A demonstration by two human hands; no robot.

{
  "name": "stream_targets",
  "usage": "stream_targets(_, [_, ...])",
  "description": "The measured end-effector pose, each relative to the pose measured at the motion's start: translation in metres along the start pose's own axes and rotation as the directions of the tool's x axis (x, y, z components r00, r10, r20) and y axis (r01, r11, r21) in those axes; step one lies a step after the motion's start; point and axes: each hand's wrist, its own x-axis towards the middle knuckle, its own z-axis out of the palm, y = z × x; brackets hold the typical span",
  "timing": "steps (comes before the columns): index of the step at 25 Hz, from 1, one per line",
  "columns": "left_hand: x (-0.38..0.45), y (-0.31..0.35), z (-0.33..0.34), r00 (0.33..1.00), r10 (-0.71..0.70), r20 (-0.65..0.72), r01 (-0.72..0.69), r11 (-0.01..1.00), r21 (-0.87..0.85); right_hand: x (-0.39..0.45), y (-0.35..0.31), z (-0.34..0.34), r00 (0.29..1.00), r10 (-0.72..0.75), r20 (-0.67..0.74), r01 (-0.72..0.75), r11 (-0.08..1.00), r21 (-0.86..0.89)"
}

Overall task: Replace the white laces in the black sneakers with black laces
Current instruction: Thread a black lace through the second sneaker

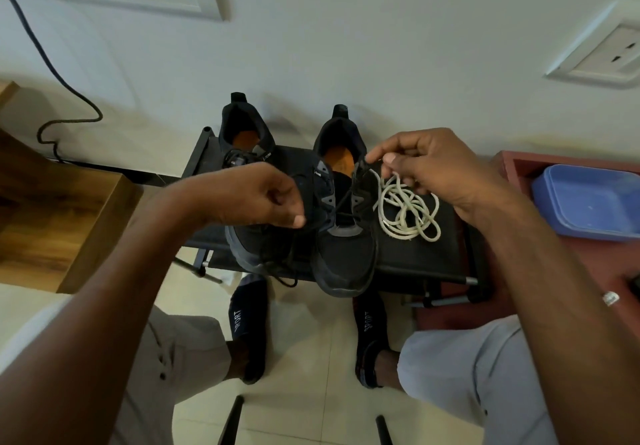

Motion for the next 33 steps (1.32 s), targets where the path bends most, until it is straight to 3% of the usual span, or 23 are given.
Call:
stream_targets(1, [0.003,0.006,0.002,0.989,0.058,-0.135,-0.065,0.997,-0.051,-0.001,-0.002,0.003,0.997,-0.010,0.080,0.009,1.000,0.017])
stream_targets(3, [0.009,0.021,0.005,0.897,0.138,-0.421,-0.245,0.946,-0.211,-0.003,-0.005,0.011,0.983,-0.039,0.178,0.026,0.997,0.079])
stream_targets(4, [0.013,0.029,0.008,0.874,0.154,-0.462,-0.315,0.902,-0.295,-0.002,-0.005,0.013,0.981,-0.043,0.190,0.021,0.993,0.117])
stream_targets(7, [0.025,0.044,0.026,0.919,0.179,-0.350,-0.329,0.839,-0.434,0.002,-0.005,0.016,0.994,-0.017,0.110,-0.006,0.980,0.200])
stream_targets(11, [0.033,0.032,0.030,0.930,0.112,-0.350,-0.238,0.909,-0.342,0.006,0.004,0.016,0.997,0.076,-0.017,-0.072,0.982,0.175])
stream_targets(14, [0.028,0.028,0.027,0.971,0.103,-0.216,-0.167,0.939,-0.299,0.008,0.010,0.020,0.982,0.133,-0.131,-0.122,0.988,0.089])
stream_targets(16, [0.027,0.032,0.030,0.972,0.063,-0.227,-0.141,0.928,-0.346,0.007,0.010,0.021,0.985,0.131,-0.109,-0.125,0.991,0.054])
stream_targets(20, [0.037,0.036,0.038,0.945,-0.015,-0.326,-0.152,0.863,-0.482,0.005,0.002,0.029,0.995,0.078,0.070,-0.080,0.996,0.028])
stream_targets(23, [0.041,0.035,0.045,0.929,-0.065,-0.364,-0.155,0.825,-0.543,0.007,0.004,0.035,0.998,0.053,0.019,-0.054,0.998,0.031])
stream_targets(25, [0.044,0.032,0.051,0.896,-0.089,-0.435,-0.141,0.872,-0.469,0.010,0.012,0.038,0.999,-0.034,-0.038,0.024,0.974,-0.227])
stream_targets(28, [0.050,0.028,0.062,0.814,0.007,-0.581,-0.094,0.989,-0.118,0.009,0.020,0.045,0.991,-0.040,0.128,0.108,0.806,-0.582])
stream_targets(30, [0.053,0.028,0.070,0.812,0.069,-0.580,-0.088,0.996,-0.004,0.009,0.023,0.048,0.979,0.020,0.201,0.113,0.770,-0.628])
stream_targets(33, [0.058,0.031,0.079,0.811,0.122,-0.572,-0.053,0.989,0.135,0.012,0.026,0.045,0.993,-0.021,0.114,0.084,0.811,-0.579])
